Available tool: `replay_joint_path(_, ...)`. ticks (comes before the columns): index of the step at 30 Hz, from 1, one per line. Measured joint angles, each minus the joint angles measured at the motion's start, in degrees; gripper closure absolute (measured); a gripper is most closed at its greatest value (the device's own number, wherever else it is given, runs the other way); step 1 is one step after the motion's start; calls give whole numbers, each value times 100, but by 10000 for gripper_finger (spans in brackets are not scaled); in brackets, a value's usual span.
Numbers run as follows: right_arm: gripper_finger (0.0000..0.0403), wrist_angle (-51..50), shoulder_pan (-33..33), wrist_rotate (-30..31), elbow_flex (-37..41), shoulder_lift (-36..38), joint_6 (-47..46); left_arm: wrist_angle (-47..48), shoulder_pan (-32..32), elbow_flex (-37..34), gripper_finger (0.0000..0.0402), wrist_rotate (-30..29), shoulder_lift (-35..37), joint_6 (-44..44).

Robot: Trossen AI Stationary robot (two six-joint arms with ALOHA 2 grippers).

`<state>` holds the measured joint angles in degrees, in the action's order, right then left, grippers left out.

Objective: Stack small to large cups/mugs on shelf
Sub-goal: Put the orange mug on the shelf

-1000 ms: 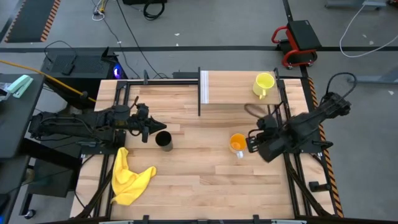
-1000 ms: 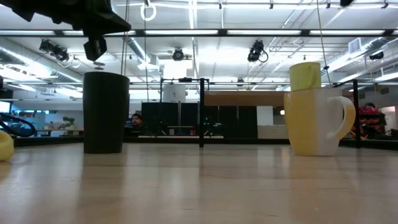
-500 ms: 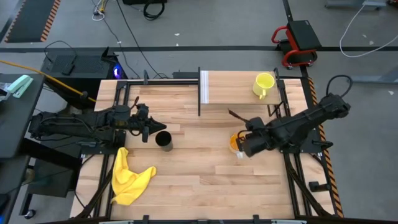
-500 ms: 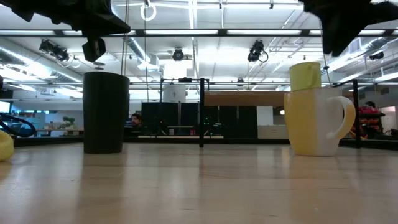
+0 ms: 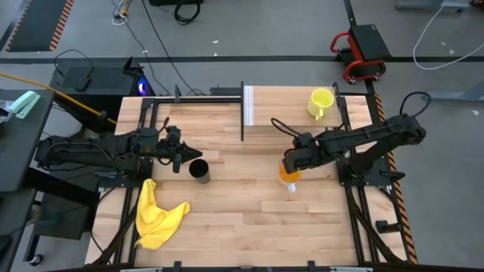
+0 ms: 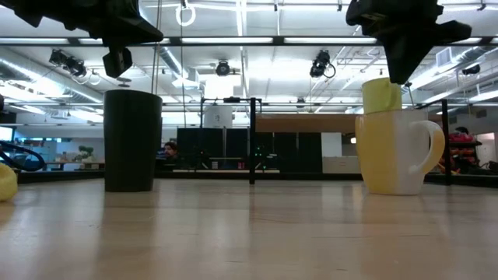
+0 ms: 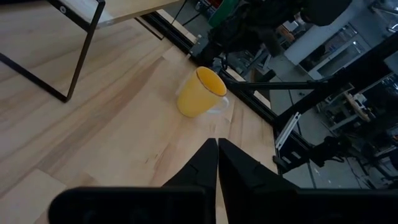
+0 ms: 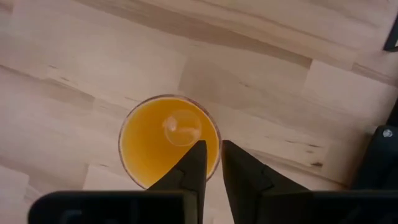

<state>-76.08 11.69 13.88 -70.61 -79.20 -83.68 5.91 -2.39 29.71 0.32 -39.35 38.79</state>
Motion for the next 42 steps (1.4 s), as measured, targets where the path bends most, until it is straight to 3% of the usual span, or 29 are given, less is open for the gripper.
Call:
replay_joint_path(11, 345, 738, 611, -167, 888, 15, -656, 0, 0, 0, 382, -2, 0, 105)
replay_joint_path(14, 337, 1143, 541, -154, 1015, 17, -631, -3, 0, 0, 378, -2, -2, 104)
replay_joint_path(25, 305, 1157, 137, -220, 1202, 17, -467, 7, -1, 0, 386, -1, -1, 101)
replay_joint_path(42, 311, 1157, 6, -220, 1200, 17, -312, 21, 0, 0, 378, -1, -1, 90)
